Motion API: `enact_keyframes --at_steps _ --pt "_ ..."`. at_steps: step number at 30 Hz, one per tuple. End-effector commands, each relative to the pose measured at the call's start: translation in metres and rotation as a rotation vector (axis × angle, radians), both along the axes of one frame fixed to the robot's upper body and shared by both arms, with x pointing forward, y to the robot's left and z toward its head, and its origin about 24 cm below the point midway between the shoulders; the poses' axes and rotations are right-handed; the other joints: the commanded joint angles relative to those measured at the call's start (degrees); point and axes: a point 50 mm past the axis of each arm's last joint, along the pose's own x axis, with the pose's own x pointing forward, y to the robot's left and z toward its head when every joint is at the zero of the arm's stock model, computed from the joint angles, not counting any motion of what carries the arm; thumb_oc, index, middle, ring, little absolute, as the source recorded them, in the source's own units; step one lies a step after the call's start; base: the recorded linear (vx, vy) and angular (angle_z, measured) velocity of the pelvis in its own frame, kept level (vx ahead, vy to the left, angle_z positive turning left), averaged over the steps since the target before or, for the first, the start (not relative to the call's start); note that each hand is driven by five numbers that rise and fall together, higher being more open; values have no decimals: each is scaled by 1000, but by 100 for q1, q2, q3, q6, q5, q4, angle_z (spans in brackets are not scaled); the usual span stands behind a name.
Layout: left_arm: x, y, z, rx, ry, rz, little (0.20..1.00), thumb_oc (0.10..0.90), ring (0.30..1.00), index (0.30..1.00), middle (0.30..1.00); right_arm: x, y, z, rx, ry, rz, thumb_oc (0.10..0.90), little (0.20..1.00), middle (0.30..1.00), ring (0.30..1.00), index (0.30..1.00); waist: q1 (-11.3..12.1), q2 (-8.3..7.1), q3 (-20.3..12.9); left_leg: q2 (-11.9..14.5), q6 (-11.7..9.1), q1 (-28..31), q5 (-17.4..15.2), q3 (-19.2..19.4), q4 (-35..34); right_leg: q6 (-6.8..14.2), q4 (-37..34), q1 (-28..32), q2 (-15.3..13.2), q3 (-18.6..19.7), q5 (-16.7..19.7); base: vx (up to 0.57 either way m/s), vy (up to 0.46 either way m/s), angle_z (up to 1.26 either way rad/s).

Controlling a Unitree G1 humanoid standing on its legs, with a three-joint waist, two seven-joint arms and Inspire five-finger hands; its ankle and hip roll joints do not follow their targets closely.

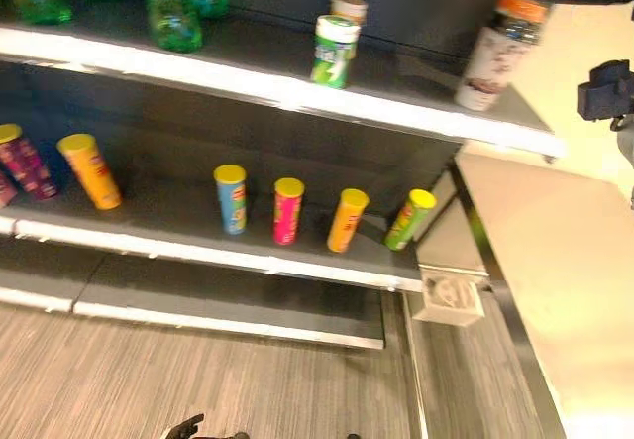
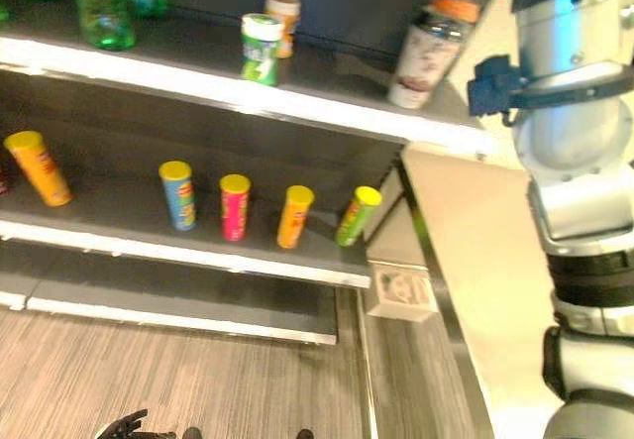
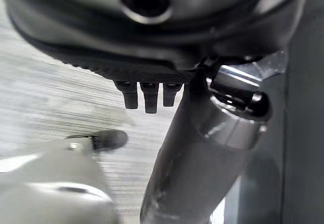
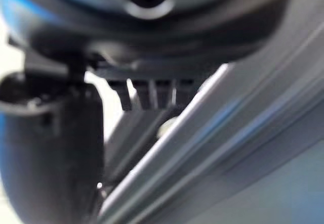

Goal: Put the goods on the table back onto the shelves and tidy them up.

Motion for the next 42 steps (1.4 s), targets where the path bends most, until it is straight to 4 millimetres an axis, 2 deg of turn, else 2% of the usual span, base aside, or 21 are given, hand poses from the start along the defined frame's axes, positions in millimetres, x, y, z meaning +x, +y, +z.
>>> enact_keyframes --at_steps 1,2,4,7,8,9,10,13,16,18,20,21,23,25,28,29,30,31,32,36,42 --pt "12 4 4 34 -29 -78 900 800 900 900 900 -26 -22 41 95 -162 -4 800 900 900 900 900 164 128 -139 90 6 207 -587 108 43 582 174 -130 -502 218 626 -76 87 -73" --pt "15 4 5 36 -38 -88 900 800 900 900 900 -27 -26 41 97 -162 -22 800 900 900 900 900 88 118 -102 85 16 231 -599 225 43 582 170 -234 -501 307 826 -184 113 -146" --pt "26 6 8 56 -65 -103 900 800 900 900 900 -29 -37 37 105 -144 -70 800 900 900 900 900 -35 114 -3 165 62 221 -557 573 43 582 347 -530 -444 349 823 -190 81 -164" --pt "34 9 12 72 -89 -110 900 800 900 900 900 -29 -44 36 112 -122 -91 800 900 900 900 900 22 205 60 299 111 218 -525 971 43 508 865 -458 -547 -450 338 -131 67 -99" --pt "34 9 12 72 -89 -111 900 800 900 900 900 -29 -44 36 111 -123 -91 800 900 900 900 900 30 211 75 303 107 233 -530 972 43 505 900 -459 -546 -447 310 -102 104 -115" --pt "38 9 13 71 -95 -113 900 800 900 900 900 -29 -52 36 129 -109 -116 800 900 900 900 900 35 255 3 367 105 250 -632 1201 43 487 1362 -265 -576 -862 -62 -44 76 -125" --pt "38 9 13 71 -95 -114 900 800 900 900 900 -28 -52 36 129 -109 -116 800 900 900 900 900 48 253 7 364 104 258 -637 1212 43 488 1382 -274 -580 -849 -76 -125 90 -146" --pt "35 11 13 66 -87 -88 900 800 900 900 900 -20 -63 37 228 -70 -66 800 900 900 900 900 204 215 -102 401 126 240 -566 1884 43 485 1658 116 -788 -1896 -104 -142 -8 -131" --pt "31 7 10 39 -80 -85 900 800 900 900 900 -8 -73 27 279 24 -30 800 900 900 900 900 184 162 -146 413 81 262 -528 2122 43 526 1406 109 -626 -1919 3 -40 -105 -114" --pt "27 7 9 36 -62 -95 900 800 900 900 900 -10 -82 18 293 83 -19 800 900 900 900 900 160 150 -156 479 -20 301 -458 2200 43 461 1004 136 -500 -1920 -156 21 -172 -21" --pt "37 -6 5 -62 -52 -110 900 800 900 900 900 -3 -84 -6 316 195 45 800 900 900 900 900 52 156 -243 686 -240 279 -214 2348 58 340 234 415 -115 -1848 -356 -14 -300 -45" --pt "26 -3 4 -41 -41 -100 900 800 900 900 900 -7 -91 -14 334 212 45 800 900 900 900 900 39 208 -255 755 -276 269 -166 2346 57 282 166 452 -32 -1861 -410 14 -215 -52" --pt "5 -4 0 -31 -2 -133 900 800 900 900 900 -17 -112 -26 336 260 -46 800 900 900 900 900 66 264 -231 922 -393 196 15 2260 67 180 50 511 156 -1914 -561 1 -246 -14" --pt "7 -3 2 -32 -9 -166 900 800 900 900 900 -20 -124 -48 360 347 -69 800 900 900 900 900 115 307 -158 1167 -550 100 253 2209 128 31 33 536 376 -1868 -755 -25 -331 27" --pt "18 2 9 -8 -58 -196 900 800 900 900 900 -21 -124 -54 353 373 -45 800 900 900 900 900 204 292 129 1765 -788 -292 274 2062 1234 -247 2 644 639 -1786 -1011 -44 -367 7" --pt "19 2 9 -6 -63 -193 900 800 900 900 900 -20 -121 -55 357 373 -18 800 900 900 900 900 318 320 209 1786 -828 -410 330 1722 1483 -286 -4 683 682 -1686 -1077 7 -124 -21" --pt "19 2 10 -6 -64 -191 900 800 900 900 900 -19 -121 -54 357 373 -17 800 900 900 900 900 299 331 223 1823 -847 -443 310 1684 1552 -301 -4 695 706 -1700 -1091 -14 -40 -37" --pt "20 -1 9 -7 -75 -181 900 800 900 900 900 -13 -116 -59 353 396 0 800 900 900 900 900 494 359 285 1393 -733 -685 90 596 1385 -279 -4 681 652 -1540 -1132 -20 62 -67" --pt "21 -5 9 -10 -81 -190 900 800 900 900 900 1 -109 -54 341 416 23 800 900 900 900 900 684 416 276 697 -481 -717 -32 -722 590 -241 8 527 598 -1215 -923 -23 78 -70" --pt "20 -6 7 -24 -71 -189 900 800 900 900 900 10 -100 -66 361 450 83 800 900 900 900 900 602 505 24 500 -372 -389 15 -629 84 -181 28 491 475 -1157 -875 107 126 -87" --pt "9 -6 3 -34 -38 -161 900 800 900 900 900 14 -85 -72 318 487 132 800 900 900 900 900 593 559 -46 418 -288 -222 -82 -449 43 -99 66 492 341 -1073 -840 58 104 -18"
